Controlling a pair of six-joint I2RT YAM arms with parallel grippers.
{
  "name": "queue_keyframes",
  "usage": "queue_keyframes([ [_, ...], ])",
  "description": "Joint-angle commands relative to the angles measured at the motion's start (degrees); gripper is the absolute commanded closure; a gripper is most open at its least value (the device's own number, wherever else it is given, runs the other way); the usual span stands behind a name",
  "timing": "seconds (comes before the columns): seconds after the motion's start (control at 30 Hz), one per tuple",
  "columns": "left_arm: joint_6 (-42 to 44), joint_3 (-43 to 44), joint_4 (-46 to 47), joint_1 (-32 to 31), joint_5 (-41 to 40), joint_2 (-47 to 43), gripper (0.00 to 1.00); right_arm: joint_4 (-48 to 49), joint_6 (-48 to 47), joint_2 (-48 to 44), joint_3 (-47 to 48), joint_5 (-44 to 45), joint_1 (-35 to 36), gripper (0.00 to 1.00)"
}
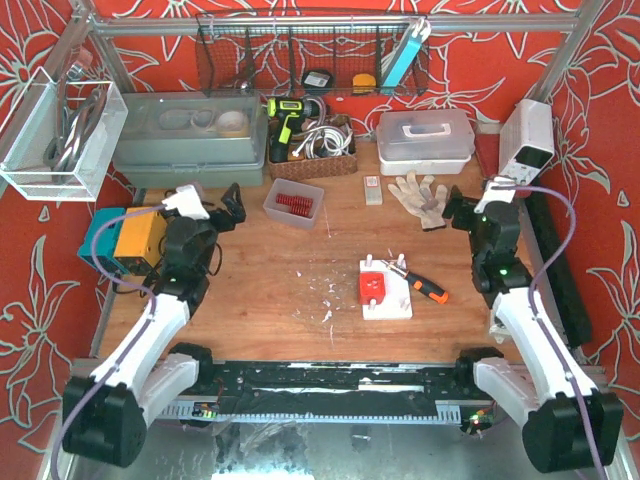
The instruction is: Install the large spring
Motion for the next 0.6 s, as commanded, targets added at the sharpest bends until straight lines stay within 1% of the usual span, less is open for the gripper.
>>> queue_keyframes([
  [0.0, -21.77, 5.15, -21.89, -0.14, 0.25, -6.65, 0.00, -25.28, 15.57, -4.42, 5.46, 3.45, -0.11, 0.01],
  [0.03, -25.02, 5.45, -24.62, -0.11, 0.60, -8.33, 0.00, -24.60, 14.96, -5.68, 4.95, -0.02, -0.18, 0.01],
  [0.1, -23.34, 4.50, -24.83, -0.01, 5.89, -11.92, 0.00, -23.90, 17.87, -7.83, 4.06, -6.18, -0.24, 0.01],
  [0.2, -22.56, 3.66, -27.12, -0.01, 11.14, -16.25, 0.00, -27.22, 20.78, -8.42, 5.46, -16.93, -0.17, 0.02],
  [0.3, -21.67, 2.27, -26.27, 0.00, 19.25, -18.10, 0.00, -31.96, 22.21, -7.87, 6.44, -22.25, 0.17, 0.03],
  [0.37, -21.74, 1.19, -26.02, -0.40, 23.29, -17.57, 0.00, -34.23, 20.80, -7.57, 6.15, -25.36, 0.93, 0.03],
  [0.47, -22.63, -2.66, -22.86, -3.39, 25.74, -16.47, 0.00, -38.74, 17.93, -7.01, 6.05, -24.06, 3.48, 0.02],
  [0.57, -21.21, -4.22, -21.79, -9.97, 21.61, -13.95, 0.00, -44.86, 13.46, -5.17, 6.99, -16.63, 7.60, 0.02],
])
